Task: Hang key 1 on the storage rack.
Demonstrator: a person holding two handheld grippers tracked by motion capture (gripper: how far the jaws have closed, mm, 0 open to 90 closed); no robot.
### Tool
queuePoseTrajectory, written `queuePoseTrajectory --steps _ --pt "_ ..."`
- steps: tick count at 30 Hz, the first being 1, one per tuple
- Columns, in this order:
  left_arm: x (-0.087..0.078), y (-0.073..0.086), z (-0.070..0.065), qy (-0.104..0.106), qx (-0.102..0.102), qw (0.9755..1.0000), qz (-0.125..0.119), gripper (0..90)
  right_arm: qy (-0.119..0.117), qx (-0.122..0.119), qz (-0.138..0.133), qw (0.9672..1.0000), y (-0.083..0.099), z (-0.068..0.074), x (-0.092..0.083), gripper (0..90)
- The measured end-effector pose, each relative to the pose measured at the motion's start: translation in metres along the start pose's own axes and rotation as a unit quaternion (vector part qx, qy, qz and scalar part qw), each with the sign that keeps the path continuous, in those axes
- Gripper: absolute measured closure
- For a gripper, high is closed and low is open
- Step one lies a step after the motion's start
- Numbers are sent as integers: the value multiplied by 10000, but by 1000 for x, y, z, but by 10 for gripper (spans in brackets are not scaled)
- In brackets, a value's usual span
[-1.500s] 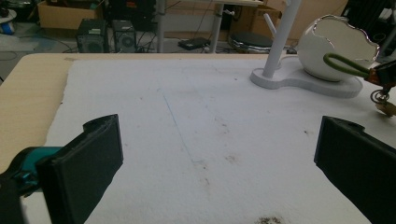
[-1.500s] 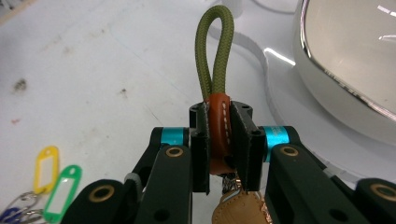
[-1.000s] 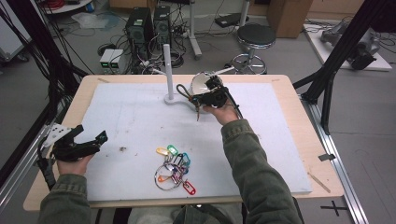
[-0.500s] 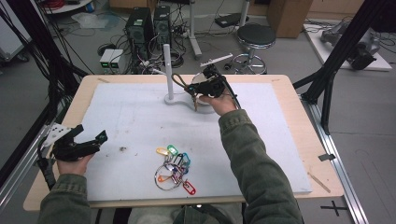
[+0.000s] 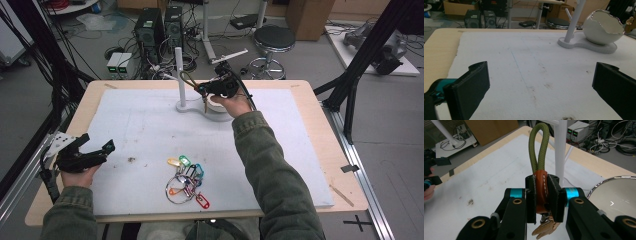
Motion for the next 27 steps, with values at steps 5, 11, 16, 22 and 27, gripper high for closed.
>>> queuePoseTrajectory --steps 5,11,16,22,27 --pt "0 0 1 -10 -13 10000 -3 17 -17 -80 7 10000 -6 3 -2 783" --pt "0 0 1 -8 -9 10000 -1 17 -39 -172 29 9998 -9 8 -3 783" --pt "0 0 0 -2 -9 10000 2 17 -106 -189 12 9998 -10 9 -3 783" --pt "0 0 0 1 -3 10000 6 17 -136 -168 -78 9997 -14 11 -4 783" --pt "0 0 1 3 -8 10000 -6 17 -87 -122 -113 9998 -20 7 -2 782"
Point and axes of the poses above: each handheld gripper's, and its own axes: x roughly forward along the jaws, y roughly out of its underside, z roughly to its left, the point moved 6 cm from there along x, roughly forward along the jaws, and after that the axes turned 3 degrees about z, right-handed, at the moved point
